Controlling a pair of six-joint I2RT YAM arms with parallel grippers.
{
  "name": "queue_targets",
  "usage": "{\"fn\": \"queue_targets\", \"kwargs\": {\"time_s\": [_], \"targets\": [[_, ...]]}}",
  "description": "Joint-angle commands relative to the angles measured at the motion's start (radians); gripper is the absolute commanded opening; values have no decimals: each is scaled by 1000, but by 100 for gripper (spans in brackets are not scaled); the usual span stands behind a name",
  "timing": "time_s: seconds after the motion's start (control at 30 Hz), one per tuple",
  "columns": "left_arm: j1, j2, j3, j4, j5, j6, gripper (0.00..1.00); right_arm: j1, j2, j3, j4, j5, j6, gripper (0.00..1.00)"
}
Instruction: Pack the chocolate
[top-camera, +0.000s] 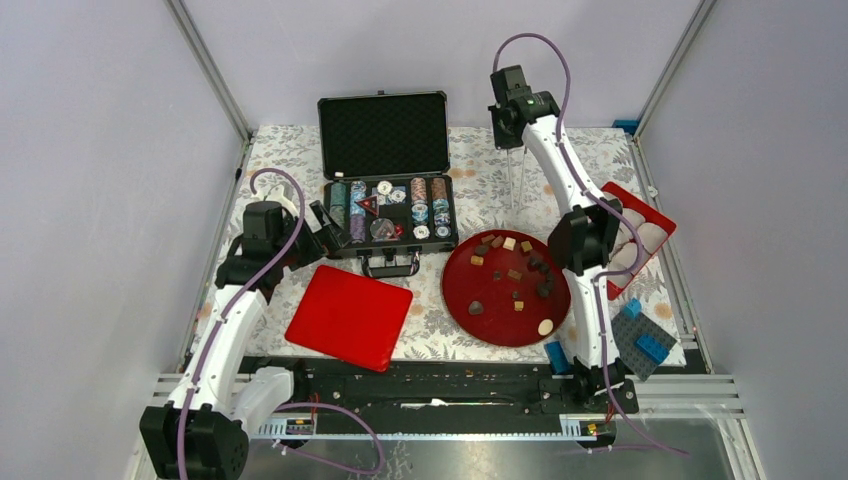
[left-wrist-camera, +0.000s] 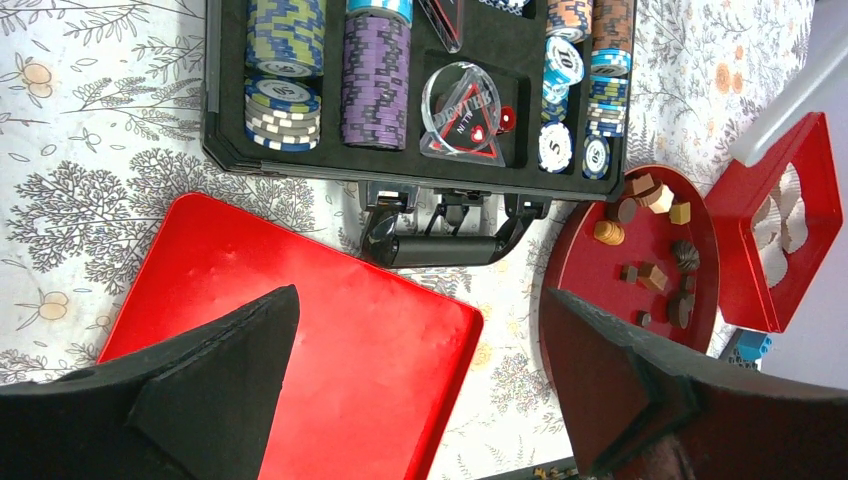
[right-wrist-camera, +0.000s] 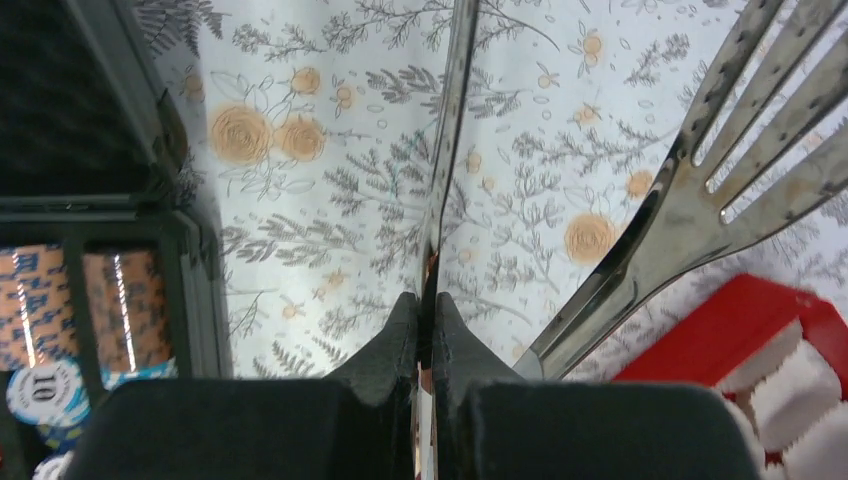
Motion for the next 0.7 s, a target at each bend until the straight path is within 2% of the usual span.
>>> {"fn": "queue_targets", "kwargs": {"time_s": [0.0,0.17,0.43,0.53,0.57,0.67], "targets": [[-2,-33,5,11,-35,12,99,-60,98,155,-10,-73,-115,0],[-2,-24,2,3,-55,10,99,-66,177,98,99,-76,-199,0],[-2,-4,5,-8,-80,-8,99,-80,281,96,128,-141,-175,1],[-2,7,9,-8,-88,-8,99,-79,298,90,152,-159,-150,11],[-2,11,10,-8,-90,-10,99,-79,301,89,158,-163,-141,17],[-2,20,7,-5,-97,-16,99,-79,300,88,169,-150,-124,52]]}}
